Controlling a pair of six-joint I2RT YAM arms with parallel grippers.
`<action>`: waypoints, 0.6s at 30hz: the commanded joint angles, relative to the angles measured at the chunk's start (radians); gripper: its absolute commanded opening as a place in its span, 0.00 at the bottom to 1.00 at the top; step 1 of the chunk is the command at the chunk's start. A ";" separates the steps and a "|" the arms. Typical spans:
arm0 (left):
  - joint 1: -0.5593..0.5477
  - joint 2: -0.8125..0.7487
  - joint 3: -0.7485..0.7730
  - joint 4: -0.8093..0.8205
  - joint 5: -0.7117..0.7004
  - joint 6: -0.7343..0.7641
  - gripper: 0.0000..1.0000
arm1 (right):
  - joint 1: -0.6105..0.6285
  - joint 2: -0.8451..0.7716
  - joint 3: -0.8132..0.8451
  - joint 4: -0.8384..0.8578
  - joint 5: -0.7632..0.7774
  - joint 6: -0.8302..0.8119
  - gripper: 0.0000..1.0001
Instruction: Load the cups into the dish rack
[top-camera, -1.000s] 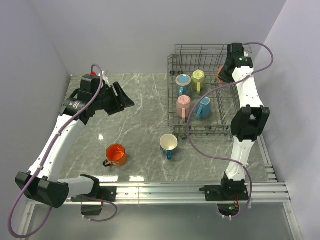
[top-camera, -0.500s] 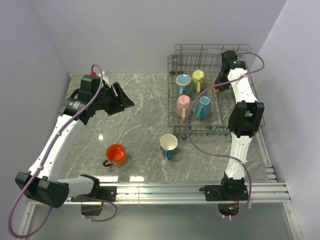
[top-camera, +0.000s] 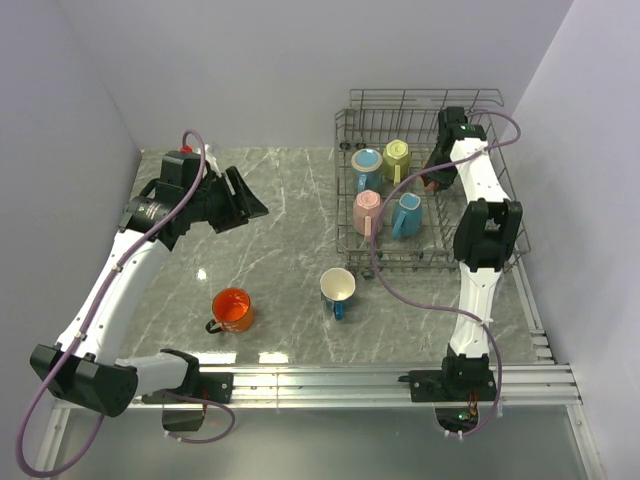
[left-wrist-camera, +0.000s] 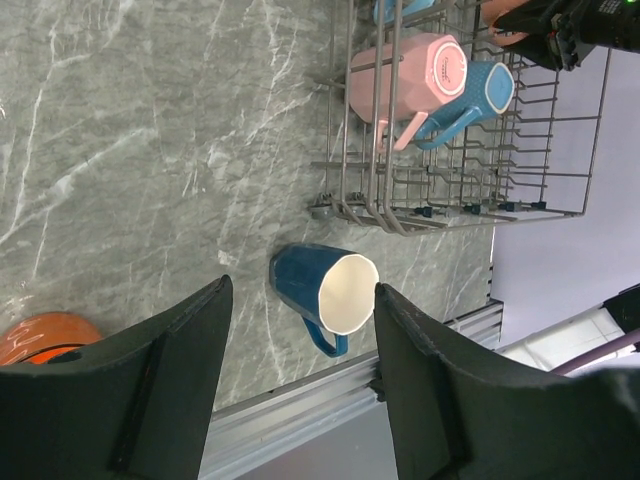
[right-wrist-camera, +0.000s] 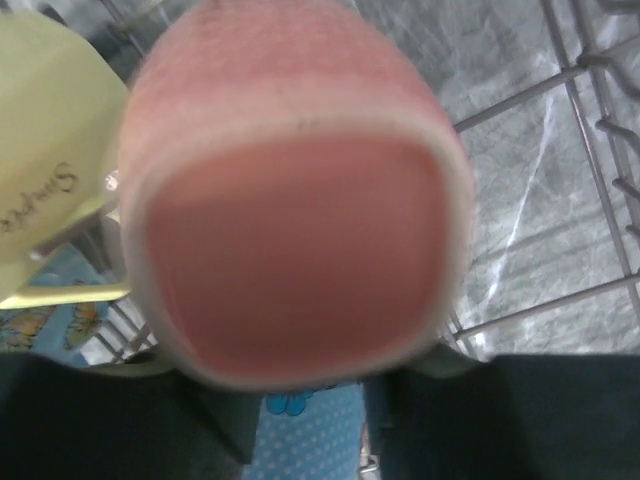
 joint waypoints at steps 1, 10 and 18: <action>0.004 -0.035 -0.014 0.003 0.005 0.021 0.64 | -0.004 -0.039 -0.027 -0.019 0.026 -0.006 0.51; 0.004 -0.076 -0.045 -0.003 0.011 0.032 0.64 | -0.003 -0.168 -0.112 -0.014 0.046 -0.004 0.69; 0.004 -0.084 -0.075 -0.016 0.022 0.057 0.64 | -0.004 -0.292 -0.069 -0.076 0.082 -0.004 0.70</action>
